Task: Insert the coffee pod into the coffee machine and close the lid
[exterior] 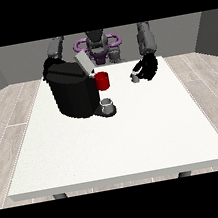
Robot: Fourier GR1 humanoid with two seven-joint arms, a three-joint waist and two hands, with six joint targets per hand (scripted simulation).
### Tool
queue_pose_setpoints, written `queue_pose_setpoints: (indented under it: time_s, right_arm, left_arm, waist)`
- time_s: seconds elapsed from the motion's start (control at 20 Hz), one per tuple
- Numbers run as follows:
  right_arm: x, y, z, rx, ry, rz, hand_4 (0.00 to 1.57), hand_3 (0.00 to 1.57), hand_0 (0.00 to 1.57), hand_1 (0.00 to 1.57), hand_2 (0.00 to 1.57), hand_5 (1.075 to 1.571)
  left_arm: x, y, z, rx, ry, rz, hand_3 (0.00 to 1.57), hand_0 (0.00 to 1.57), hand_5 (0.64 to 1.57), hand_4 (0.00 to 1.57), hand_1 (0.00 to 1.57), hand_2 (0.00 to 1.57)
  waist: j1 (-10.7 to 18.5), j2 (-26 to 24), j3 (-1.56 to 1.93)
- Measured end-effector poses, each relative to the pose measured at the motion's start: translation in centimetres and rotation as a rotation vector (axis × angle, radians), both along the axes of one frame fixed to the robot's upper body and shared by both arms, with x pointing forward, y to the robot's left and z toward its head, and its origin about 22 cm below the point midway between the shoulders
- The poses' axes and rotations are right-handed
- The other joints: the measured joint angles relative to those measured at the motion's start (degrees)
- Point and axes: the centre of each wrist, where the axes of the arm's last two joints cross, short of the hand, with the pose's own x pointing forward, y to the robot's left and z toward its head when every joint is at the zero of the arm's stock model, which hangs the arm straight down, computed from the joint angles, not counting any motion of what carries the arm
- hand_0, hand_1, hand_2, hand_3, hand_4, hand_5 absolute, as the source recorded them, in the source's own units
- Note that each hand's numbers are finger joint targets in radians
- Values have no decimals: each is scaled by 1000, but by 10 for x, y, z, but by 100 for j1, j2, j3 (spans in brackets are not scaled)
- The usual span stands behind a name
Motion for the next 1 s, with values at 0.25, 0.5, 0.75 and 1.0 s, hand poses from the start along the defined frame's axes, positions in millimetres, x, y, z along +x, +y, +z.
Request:
queue_pose_setpoints:
  time_s: [0.25,0.5,0.75,1.0]
  right_arm:
    - [5,-7,-3,-1,8,0,456,0,0,0,0,1571]
    - [6,2,-4,1,-3,23,475,0,0,0,0,1571]
    - [8,12,4,3,-37,59,500,0,0,0,0,1571]
    - [14,7,12,5,-55,66,508,0,0,0,0,1571]
  left_arm:
    - [20,-10,38,-16,-28,-68,1292,1256,1571,545,1256,1331]
    - [33,-17,66,-15,-56,-106,1291,1235,1571,571,1235,1323]
    - [45,-11,98,-11,-100,-82,1293,1272,1571,548,1272,1342]
    - [56,-14,135,-11,-143,-85,1226,1017,1571,503,1017,1206]
  waist:
    - [63,-106,1]
    - [-52,-123,0]
    - [-305,-1,-1]
    - [-402,17,0]
